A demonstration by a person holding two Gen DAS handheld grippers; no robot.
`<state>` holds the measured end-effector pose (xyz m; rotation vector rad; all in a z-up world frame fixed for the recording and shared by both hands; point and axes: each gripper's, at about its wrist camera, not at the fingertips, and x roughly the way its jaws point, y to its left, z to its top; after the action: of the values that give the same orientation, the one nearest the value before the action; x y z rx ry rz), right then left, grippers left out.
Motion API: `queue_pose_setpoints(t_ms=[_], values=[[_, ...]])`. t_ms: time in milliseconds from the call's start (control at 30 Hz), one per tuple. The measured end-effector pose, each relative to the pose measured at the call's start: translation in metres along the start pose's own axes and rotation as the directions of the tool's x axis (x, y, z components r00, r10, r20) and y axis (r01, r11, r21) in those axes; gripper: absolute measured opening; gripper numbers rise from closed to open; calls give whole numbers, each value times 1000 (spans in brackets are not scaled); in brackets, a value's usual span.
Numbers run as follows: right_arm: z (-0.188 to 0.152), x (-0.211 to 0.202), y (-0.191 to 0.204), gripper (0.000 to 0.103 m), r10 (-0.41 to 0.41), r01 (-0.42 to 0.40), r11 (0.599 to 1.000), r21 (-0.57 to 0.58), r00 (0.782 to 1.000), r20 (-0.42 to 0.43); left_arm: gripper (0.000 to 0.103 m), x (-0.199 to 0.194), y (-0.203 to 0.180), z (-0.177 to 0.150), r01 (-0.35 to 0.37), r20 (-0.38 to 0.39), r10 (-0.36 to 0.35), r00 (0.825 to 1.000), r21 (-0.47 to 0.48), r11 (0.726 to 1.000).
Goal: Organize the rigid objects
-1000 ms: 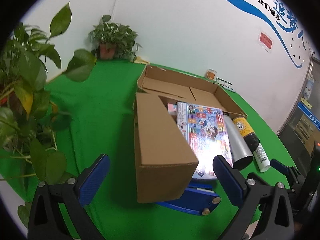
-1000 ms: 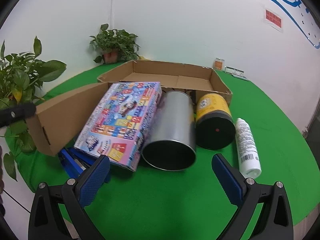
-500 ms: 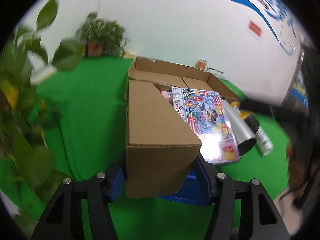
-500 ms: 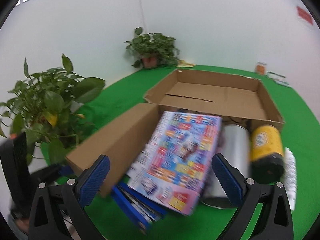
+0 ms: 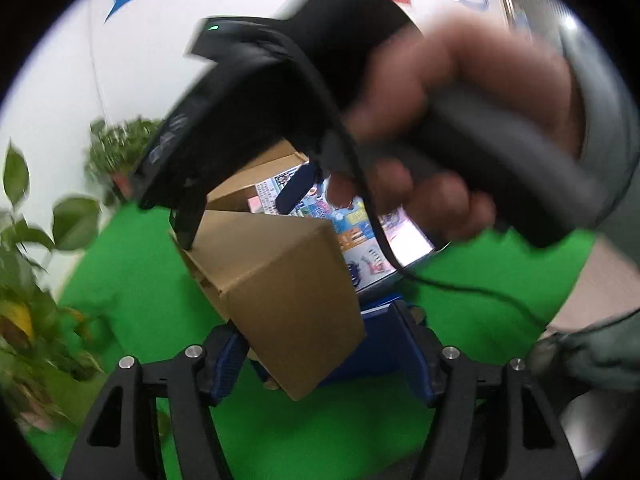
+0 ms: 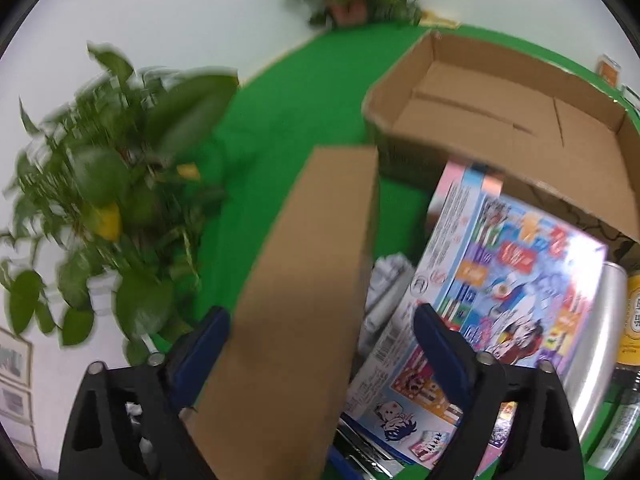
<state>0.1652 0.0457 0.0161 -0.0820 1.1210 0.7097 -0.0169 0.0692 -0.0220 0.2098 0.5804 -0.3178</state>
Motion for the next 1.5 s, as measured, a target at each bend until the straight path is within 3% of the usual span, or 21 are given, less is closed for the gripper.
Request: queue_pose_setpoints(t_ms=[67, 133, 167, 267, 300, 367, 400, 467, 500, 567, 600, 667, 833, 867, 1033, 1167, 1300, 1333, 1400, 1433, 1500], values=[[-3, 0, -1, 85, -15, 16, 1000, -6, 1000, 22, 67, -8, 16, 0, 71, 39, -67, 997, -82, 994], [-7, -7, -5, 65, -75, 76, 997, -17, 995, 64, 68, -17, 37, -3, 141, 79, -129, 989, -176, 974], [-7, -9, -9, 63, -89, 89, 996, -4, 994, 67, 69, -19, 48, -6, 183, 98, -164, 982, -229, 956], [-8, -16, -20, 63, -113, 112, 994, 19, 992, 57, 75, -20, 86, -18, 298, 154, -256, 954, -417, 859], [-10, -18, -19, 63, -137, 137, 991, 13, 989, 59, 75, -17, 101, -23, 339, 179, -288, 941, -494, 801], [-10, -29, -16, 63, -137, 137, 991, 12, 987, 81, 75, -9, 116, -31, 393, 220, -327, 919, -579, 714], [-9, -36, -13, 66, -120, 119, 993, 9, 988, 94, 75, -1, 124, -39, 426, 243, -359, 901, -644, 635], [-7, -49, -4, 78, -90, 92, 996, -13, 989, 116, 75, 13, 135, -48, 456, 267, -396, 879, -716, 529], [-6, -52, 5, 85, -80, 85, 996, -41, 989, 127, 75, 19, 136, -50, 467, 277, -412, 868, -736, 489], [-4, -48, 21, 86, -73, 84, 992, -93, 991, 112, 77, 31, 134, -56, 477, 280, -446, 850, -769, 425], [-3, -39, 30, 86, -71, 81, 990, -116, 994, 86, 77, 39, 129, -59, 498, 302, -476, 826, -787, 364], [-1, -21, 39, 85, -58, 62, 989, -133, 998, 33, 76, 44, 126, -60, 506, 312, -495, 811, -799, 326], [-1, 7, 39, 68, -118, 111, 984, -139, 992, -40, 75, 49, 126, -67, 516, 334, -516, 789, -817, 259], [-3, 10, 38, 68, -133, 125, 981, -151, 990, -48, 75, 50, 125, -68, 518, 338, -519, 785, -818, 251], [-15, 0, 22, 66, -75, 74, 990, -118, 997, -8, 75, 49, 113, -64, 541, 337, -553, 762, -801, 257], [-25, -13, -8, 66, 37, -38, 999, 21, 999, 31, 75, 51, 107, -51, 576, 343, -583, 737, -769, 276], [-41, -33, -47, 60, 118, -134, 974, 180, 988, 97, 75, 45, 104, -39, 615, 360, -595, 719, -728, 304], [-45, -36, -56, 58, 136, -157, 966, 206, 984, 116, 75, 42, 105, -37, 615, 356, -588, 726, -719, 324], [-56, -48, -73, 54, 119, -154, 957, 247, 982, 149, 75, 39, 107, -38, 567, 319, -547, 774, -733, 376], [-60, -53, -78, 36, 98, -138, 958, 253, 982, 164, 75, 40, 108, -38, 549, 308, -533, 788, -742, 384], [-68, -62, -87, 29, 42, -84, 963, 255, 986, 163, 75, 44, 107, -38, 510, 274, -516, 811, -763, 396]])
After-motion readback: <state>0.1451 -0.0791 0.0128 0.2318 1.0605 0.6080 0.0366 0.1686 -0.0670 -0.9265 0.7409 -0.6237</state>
